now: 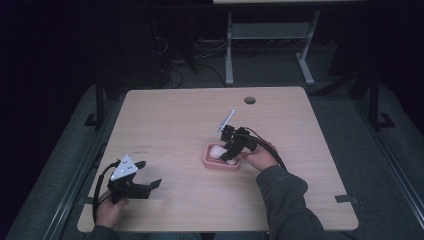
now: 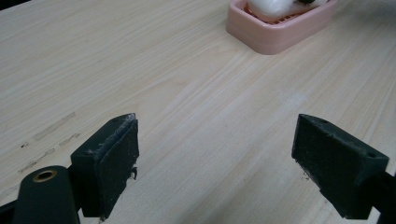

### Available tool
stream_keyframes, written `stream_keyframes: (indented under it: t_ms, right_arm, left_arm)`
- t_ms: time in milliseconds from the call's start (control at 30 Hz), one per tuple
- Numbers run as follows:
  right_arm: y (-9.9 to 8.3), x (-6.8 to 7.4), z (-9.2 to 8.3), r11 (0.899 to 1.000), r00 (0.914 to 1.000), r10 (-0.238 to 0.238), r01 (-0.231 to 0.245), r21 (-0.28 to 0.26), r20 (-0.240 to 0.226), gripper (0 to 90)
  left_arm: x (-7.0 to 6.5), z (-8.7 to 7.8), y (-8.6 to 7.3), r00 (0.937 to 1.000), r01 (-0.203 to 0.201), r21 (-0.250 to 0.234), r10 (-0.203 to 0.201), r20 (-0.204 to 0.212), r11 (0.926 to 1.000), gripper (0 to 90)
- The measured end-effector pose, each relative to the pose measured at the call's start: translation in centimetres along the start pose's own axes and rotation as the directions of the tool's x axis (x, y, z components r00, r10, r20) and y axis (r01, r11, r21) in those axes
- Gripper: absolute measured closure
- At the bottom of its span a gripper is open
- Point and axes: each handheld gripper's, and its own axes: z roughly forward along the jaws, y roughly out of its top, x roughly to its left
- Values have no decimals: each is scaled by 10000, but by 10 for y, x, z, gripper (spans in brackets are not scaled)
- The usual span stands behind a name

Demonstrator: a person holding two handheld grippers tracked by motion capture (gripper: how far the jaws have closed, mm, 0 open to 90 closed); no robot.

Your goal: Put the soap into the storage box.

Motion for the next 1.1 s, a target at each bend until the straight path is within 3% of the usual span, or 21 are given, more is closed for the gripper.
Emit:
stream_keyframes:
  t_ms: [633,833,967,1100]
  right_arm:
    - [-3,1,-2,10000,10000,34,-34,15,-47,484]
    - [-6,1,-2,9998,9999,124,-126,-148,-80,480]
    - [-14,3,0,9980,9999,74,-79,-634,-82,483]
    - [-15,0,-1,9983,9997,216,-224,-538,-144,486]
  left_arm:
    - [0,1,0,10000,-34,84,34,1,10000,145]
    - [1,2,0,10000,-36,143,36,19,9999,145]
    - [0,3,0,10000,-44,224,43,35,9997,145]
    - [0,3,0,10000,-41,208,40,47,9998,145]
